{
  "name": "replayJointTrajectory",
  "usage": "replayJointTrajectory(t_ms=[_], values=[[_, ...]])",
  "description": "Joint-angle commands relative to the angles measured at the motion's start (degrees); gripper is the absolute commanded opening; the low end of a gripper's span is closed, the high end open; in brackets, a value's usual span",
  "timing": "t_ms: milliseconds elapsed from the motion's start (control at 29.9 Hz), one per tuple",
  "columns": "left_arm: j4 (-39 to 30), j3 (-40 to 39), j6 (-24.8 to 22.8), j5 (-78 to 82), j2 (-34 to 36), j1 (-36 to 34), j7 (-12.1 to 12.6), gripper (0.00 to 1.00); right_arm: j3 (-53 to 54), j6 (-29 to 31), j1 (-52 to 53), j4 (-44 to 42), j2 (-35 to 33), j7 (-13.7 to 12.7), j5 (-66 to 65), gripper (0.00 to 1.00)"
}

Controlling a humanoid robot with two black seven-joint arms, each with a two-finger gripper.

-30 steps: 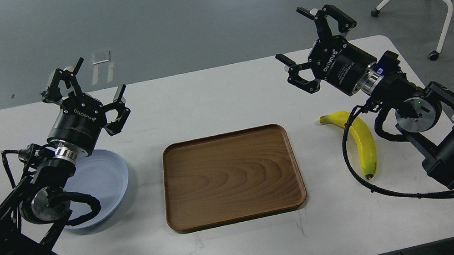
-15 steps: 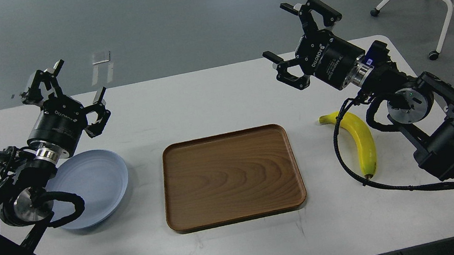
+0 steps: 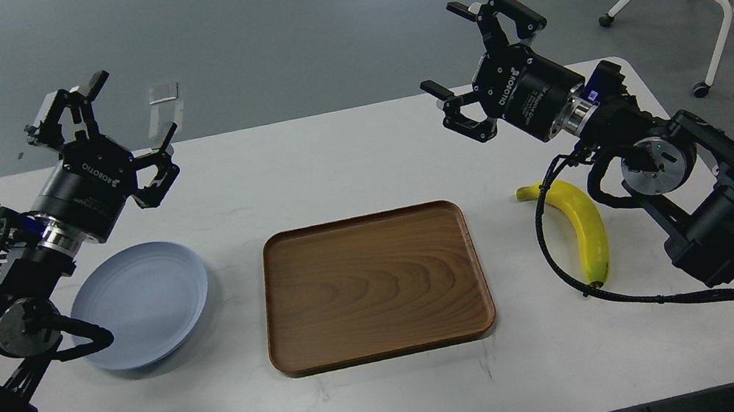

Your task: Place banana on plate with both arms

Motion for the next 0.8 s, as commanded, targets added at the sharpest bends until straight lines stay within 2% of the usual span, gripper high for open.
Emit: replayJointTrajectory(t_ms=[0, 100, 201, 267, 301, 368, 769], values=[[0.2, 0.0, 2.1, -0.3, -1.2, 0.4, -0.7, 0.98, 0.4, 0.1, -0.1, 0.0, -0.1, 0.1, 0.0, 1.00], [0.2, 0.0, 4.0, -0.5, -1.4, 0.4, 0.5, 0.98, 0.9, 0.1, -0.7, 0.0, -0.2, 0.1, 0.1, 1.00], [0.2, 0.1, 5.0, -0.4, -1.2, 0.4, 3.9, 0.98, 1.8, 0.2, -2.1, 0.0, -0.3, 0.0, 0.1, 1.00], [0.2, 0.0, 4.9, -0.6, -1.1, 0.7, 7.9, 0.98, 2.9, 0.2, -2.9, 0.0, 0.0, -0.1, 0.1, 1.00], [0.2, -0.1, 4.7, -0.7, -1.1, 0.8, 8.3, 0.98, 3.0, 0.2, -3.0, 0.0, 0.1, -0.2, 0.1, 1.00], [0.2, -0.1, 5.2, -1.5, -1.1, 0.8, 8.8, 0.98, 2.9, 0.1, -3.1, 0.0, 0.2, -0.5, -0.1, 1.00], [0.2, -0.5, 5.3, -2.4, -1.3, 1.8, 8.4, 0.98, 4.4, 0.0, -3.6, -0.1, 0.1, -0.5, 0.0, 1.00]])
